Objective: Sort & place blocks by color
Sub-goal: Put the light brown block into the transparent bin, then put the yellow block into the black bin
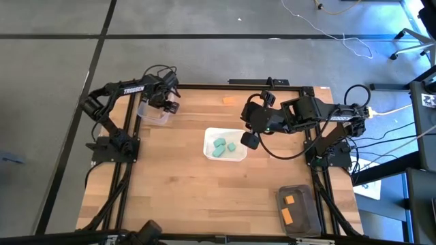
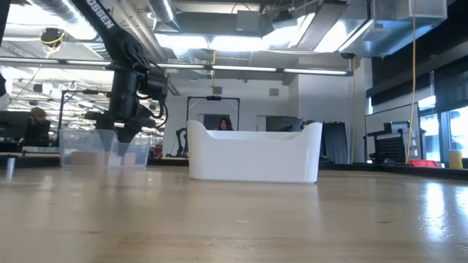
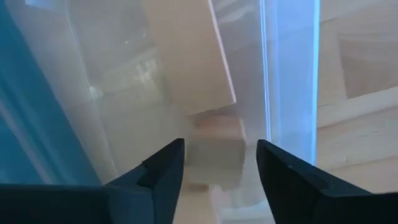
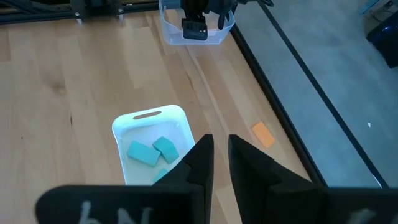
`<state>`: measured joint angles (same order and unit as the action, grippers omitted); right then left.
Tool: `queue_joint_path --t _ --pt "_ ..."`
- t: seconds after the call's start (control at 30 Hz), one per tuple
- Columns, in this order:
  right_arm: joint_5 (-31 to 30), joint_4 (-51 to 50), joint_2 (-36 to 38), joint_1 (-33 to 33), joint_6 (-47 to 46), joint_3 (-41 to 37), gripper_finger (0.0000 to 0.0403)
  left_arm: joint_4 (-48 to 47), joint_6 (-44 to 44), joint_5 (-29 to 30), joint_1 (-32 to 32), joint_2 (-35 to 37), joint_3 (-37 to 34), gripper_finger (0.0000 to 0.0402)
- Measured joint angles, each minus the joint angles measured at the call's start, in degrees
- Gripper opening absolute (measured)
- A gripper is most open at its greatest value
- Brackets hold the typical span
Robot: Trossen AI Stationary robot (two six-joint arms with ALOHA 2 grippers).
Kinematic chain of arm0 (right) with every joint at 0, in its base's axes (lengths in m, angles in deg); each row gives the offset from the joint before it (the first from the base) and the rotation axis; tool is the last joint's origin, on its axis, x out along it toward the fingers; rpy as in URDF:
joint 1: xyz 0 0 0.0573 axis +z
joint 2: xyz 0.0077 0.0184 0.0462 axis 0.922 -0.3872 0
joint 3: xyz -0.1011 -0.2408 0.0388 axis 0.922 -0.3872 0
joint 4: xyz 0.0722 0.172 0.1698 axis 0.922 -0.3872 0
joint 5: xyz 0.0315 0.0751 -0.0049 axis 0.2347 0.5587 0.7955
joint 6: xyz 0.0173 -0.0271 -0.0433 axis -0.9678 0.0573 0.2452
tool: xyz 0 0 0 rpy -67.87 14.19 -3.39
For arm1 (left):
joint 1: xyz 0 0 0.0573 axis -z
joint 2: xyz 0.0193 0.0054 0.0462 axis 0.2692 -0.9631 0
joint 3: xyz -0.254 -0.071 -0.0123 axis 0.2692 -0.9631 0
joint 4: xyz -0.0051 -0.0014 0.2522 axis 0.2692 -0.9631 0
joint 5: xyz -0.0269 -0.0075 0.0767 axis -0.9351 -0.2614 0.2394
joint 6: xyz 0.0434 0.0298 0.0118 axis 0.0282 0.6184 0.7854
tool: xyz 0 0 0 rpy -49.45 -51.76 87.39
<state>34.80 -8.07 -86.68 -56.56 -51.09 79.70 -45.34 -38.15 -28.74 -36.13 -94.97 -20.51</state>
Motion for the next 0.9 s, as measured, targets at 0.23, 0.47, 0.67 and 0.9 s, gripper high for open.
queue_joint_path --t 0.23,0.47,0.67,0.9 --pt "-0.01 -0.02 0.00 0.01 -1.18 0.00 0.0051 -0.15 -0.01 -0.88 0.00 0.23 0.10 0.0200" --pt "-0.82 0.22 -0.04 -2.59 -2.29 0.00 0.0051 -4.78 2.69 -1.41 0.45 7.87 5.82 0.0201" --pt "-2.01 3.71 -1.94 -9.86 -0.50 0.00 0.0051 -5.25 7.31 -4.83 3.67 18.17 12.09 0.0202" --pt "6.64 2.82 -6.64 -20.03 6.51 0.00 0.0076 -5.15 10.46 -5.13 7.40 26.02 16.34 0.0202"
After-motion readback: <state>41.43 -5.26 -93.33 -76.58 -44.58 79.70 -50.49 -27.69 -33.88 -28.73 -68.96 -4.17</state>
